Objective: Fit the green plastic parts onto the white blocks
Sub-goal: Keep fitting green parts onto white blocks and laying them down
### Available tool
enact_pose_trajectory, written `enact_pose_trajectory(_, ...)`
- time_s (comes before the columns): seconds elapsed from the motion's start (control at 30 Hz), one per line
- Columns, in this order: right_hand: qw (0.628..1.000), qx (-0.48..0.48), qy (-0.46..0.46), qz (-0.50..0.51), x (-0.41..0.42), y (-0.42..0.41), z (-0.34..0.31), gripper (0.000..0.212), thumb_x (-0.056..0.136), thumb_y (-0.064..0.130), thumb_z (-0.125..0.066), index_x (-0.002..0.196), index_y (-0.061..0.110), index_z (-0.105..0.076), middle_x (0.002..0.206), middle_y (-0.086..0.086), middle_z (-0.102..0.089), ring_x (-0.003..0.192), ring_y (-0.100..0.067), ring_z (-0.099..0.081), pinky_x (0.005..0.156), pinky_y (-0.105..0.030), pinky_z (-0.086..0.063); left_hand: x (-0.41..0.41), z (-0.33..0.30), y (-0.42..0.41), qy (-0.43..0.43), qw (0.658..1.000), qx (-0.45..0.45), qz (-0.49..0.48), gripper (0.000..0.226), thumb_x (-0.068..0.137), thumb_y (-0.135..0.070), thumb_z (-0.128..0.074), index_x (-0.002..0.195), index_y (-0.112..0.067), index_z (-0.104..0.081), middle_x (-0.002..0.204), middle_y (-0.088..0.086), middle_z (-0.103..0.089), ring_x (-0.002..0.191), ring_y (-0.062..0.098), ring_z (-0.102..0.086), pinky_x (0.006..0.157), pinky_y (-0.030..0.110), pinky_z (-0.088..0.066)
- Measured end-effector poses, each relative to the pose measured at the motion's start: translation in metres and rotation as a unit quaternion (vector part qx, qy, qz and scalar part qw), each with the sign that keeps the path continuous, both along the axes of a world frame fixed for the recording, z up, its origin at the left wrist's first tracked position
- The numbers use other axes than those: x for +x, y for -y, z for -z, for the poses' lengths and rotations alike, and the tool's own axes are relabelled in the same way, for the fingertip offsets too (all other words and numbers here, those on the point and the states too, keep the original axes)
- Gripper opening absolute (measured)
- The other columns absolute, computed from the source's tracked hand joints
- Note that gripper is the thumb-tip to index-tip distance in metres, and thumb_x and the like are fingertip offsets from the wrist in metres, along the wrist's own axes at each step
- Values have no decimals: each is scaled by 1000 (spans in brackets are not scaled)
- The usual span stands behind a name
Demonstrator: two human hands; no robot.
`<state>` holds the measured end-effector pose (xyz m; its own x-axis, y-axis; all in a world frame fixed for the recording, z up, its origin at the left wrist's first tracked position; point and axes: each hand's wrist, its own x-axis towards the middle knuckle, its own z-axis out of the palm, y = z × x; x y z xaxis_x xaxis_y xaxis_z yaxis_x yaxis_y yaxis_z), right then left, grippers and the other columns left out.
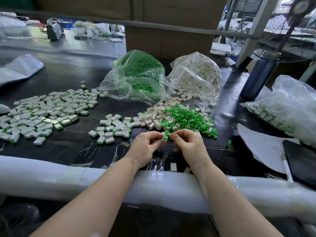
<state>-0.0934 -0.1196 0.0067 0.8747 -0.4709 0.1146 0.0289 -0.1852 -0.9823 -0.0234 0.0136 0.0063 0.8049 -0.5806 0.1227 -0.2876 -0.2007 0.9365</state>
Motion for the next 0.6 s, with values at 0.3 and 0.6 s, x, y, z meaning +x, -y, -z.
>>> enact_pose_trajectory(0.3, 998, -53, -13, 32, 0, 0, 1, 18, 85, 8, -66, 70, 19, -65, 66, 7, -60, 57, -3, -55, 58, -25, -53, 3, 0, -2, 17, 993, -26, -118, 16, 88, -4, -59, 95, -17, -66, 78, 1, -61, 68, 14, -60, 68, 24, -56)
enact_pose_trajectory(0.6, 991, -81, -17, 104, -1, 3, 0, 19, 84, 10, -66, 69, 21, -64, 67, 2, -61, 60, -10, -52, 61, -23, -44, 12, 2, -7, 66, 951, 16, -303, 29, 87, -2, -59, 116, -5, -63, 124, 12, -42, 97, 20, -56, 92, 16, -36)
